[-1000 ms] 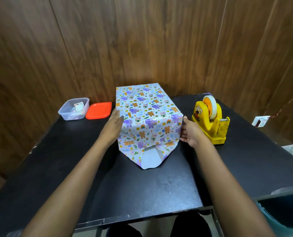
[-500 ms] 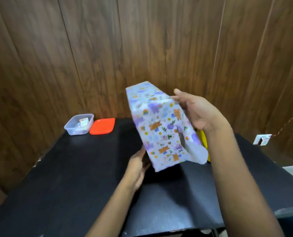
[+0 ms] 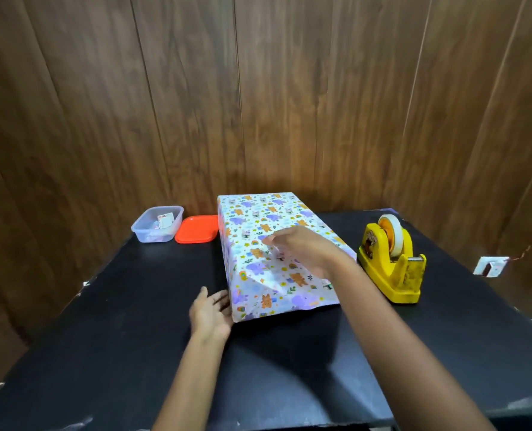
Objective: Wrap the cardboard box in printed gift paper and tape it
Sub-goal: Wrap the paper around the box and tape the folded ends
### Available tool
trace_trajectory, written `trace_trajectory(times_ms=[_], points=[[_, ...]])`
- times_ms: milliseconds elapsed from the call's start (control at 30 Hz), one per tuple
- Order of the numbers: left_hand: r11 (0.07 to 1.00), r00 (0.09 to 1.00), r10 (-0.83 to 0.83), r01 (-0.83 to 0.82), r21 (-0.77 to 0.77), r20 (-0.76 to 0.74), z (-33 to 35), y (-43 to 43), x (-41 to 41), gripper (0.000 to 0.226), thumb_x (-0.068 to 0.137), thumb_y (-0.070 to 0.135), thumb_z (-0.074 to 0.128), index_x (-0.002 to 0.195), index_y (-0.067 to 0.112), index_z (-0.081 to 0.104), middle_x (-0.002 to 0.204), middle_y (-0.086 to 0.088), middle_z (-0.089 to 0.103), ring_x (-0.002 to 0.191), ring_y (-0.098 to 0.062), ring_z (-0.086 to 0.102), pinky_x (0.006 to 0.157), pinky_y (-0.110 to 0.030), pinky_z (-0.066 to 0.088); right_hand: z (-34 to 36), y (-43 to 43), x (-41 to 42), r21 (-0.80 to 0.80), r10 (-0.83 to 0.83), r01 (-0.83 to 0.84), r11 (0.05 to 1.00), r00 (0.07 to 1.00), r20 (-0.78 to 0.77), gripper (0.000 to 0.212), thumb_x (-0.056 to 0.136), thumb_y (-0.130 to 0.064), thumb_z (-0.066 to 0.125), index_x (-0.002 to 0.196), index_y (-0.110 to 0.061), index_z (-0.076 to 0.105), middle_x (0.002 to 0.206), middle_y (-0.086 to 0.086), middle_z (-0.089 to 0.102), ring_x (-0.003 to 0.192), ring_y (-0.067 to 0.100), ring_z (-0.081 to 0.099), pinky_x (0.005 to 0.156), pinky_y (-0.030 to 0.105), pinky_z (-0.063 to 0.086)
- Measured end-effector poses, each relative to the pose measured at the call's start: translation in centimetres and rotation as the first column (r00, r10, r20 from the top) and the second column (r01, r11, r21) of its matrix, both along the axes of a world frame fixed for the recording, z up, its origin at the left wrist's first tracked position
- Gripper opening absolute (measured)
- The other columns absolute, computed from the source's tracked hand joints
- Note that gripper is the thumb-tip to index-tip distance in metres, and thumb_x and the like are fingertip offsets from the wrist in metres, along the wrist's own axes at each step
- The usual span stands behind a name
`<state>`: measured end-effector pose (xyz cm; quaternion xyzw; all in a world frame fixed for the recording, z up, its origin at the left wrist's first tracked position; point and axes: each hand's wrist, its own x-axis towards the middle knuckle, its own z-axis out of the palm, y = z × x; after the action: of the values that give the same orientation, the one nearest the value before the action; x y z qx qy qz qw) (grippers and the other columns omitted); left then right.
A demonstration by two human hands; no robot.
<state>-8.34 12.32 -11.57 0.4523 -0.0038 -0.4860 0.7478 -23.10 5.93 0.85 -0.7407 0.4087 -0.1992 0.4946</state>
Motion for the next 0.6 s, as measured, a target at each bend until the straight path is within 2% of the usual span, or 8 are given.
trace_trajectory(times_ms=[67, 167, 267, 300, 400, 467, 533, 600], points=[[1.000, 0.989, 0.022, -0.024, 0.013, 0.143, 0.5, 0.6, 0.6, 0.048, 0.100, 0.034, 0.036, 0.108, -0.010, 0.055, 0.089, -0.019, 0.061, 0.073, -0.024, 0.063, 0.067, -0.034, 0.051, -0.1, -1.1, -1.4, -0.021, -0.121, 0.124, 0.992, 0.988, 0.098, 0.025, 0.095, -0.004, 0.047, 0.112, 0.000, 0.065, 0.113, 0.013, 0.063, 0.107, 0.023, 0.058, 0.087, 0.033, 0.045], [0.999, 0.942, -0.032, 0.035, -0.001, 0.333, 3.0, 0.4, 0.0, 0.044, 0.099, 0.035, 0.038, 0.077, 0.002, 0.058, 0.069, -0.010, 0.069, 0.054, -0.017, 0.067, 0.054, -0.026, 0.051, -0.3, -2.7, -4.6, -0.275, -0.416, 0.428, 0.861, 0.904, 0.102, 0.024, 0.092, -0.013, 0.053, 0.071, -0.007, 0.061, 0.073, 0.010, 0.053, 0.080, 0.021, 0.049, 0.069, 0.030, 0.037], [1.000, 0.891, 0.020, -0.016, -0.013, 0.454, 4.3, -0.9, 0.2, 0.032, 0.098, 0.035, 0.043, 0.095, 0.007, 0.056, 0.084, -0.002, 0.066, 0.074, -0.017, 0.066, 0.070, -0.032, 0.050, -1.7, -3.1, -7.8, -0.438, -0.642, 0.565, 0.699, 0.766, -0.036, 0.031, 0.096, -0.025, 0.046, 0.078, -0.001, 0.055, 0.084, 0.021, 0.055, 0.086, 0.032, 0.052, 0.071, 0.031, 0.033], [0.993, 0.837, 0.105, -0.115, -0.015, 0.537, 4.4, -0.8, 0.1, 0.025, 0.097, 0.033, 0.046, 0.100, 0.011, 0.057, 0.086, 0.004, 0.061, 0.080, -0.014, 0.062, 0.076, -0.032, 0.048, -2.3, -3.0, -8.8, -0.386, -0.669, 0.601, 0.700, 0.741, -0.060, 0.036, 0.097, -0.030, 0.045, 0.082, 0.001, 0.057, 0.083, 0.020, 0.056, 0.084, 0.034, 0.053, 0.071, 0.032, 0.034], [0.911, 0.598, 0.357, -0.394, -0.124, 0.717, 4.4, 1.9, -1.5, 0.012, 0.092, 0.029, 0.053, 0.081, 0.026, 0.054, 0.087, 0.008, 0.054, 0.085, -0.010, 0.054, 0.081, -0.033, 0.046, -3.5, -2.2, -10.1, 0.156, -0.541, 0.534, 0.831, 0.841, 0.003, 0.051, 0.096, -0.044, 0.046, 0.079, 0.003, 0.057, 0.069, 0.015, 0.060, 0.062, 0.027, 0.057, 0.062, 0.032, 0.046], [0.929, 0.684, 0.334, -0.355, -0.104, 0.648, 4.4, 4.0, -3.2, 0.022, 0.092, 0.031, 0.054, 0.074, 0.019, 0.052, 0.077, -0.001, 0.056, 0.074, -0.017, 0.055, 0.063, -0.030, 0.047, -4.1, -2.2, -10.0, 0.334, -0.450, 0.409, 0.849, 0.891, 0.054, 0.051, 0.095, -0.046, 0.047, 0.077, 0.000, 0.058, 0.066, 0.014, 0.066, 0.062, 0.024, 0.063, 0.065, 0.033, 0.052], [0.992, 0.817, 0.101, -0.128, 0.007, 0.567, 4.5, 4.6, -4.5, 0.039, 0.094, 0.037, 0.049, 0.069, 0.008, 0.055, 0.061, -0.009, 0.058, 0.058, -0.021, 0.055, 0.051, -0.027, 0.041, -4.3, -2.8, -9.7, 0.395, -0.432, 0.357, 0.846, 0.894, 0.116, 0.047, 0.094, -0.044, 0.050, 0.074, -0.002, 0.057, 0.056, 0.009, 0.067, 0.052, 0.020, 0.066, 0.066, 0.033, 0.053], [0.995, 0.847, -0.086, 0.050, 0.083, 0.524, 5.0, 4.0, -4.9, 0.047, 0.094, 0.040, 0.047, 0.067, 0.003, 0.057, 0.054, -0.011, 0.062, 0.051, -0.020, 0.059, 0.050, -0.025, 0.042, -4.4, -3.2, -9.2, 0.440, -0.425, 0.325, 0.837, 0.892, 0.150, 0.040, 0.093, -0.040, 0.053, 0.075, -0.004, 0.056, 0.052, 0.006, 0.067, 0.045, 0.016, 0.065, 0.061, 0.031, 0.054]])
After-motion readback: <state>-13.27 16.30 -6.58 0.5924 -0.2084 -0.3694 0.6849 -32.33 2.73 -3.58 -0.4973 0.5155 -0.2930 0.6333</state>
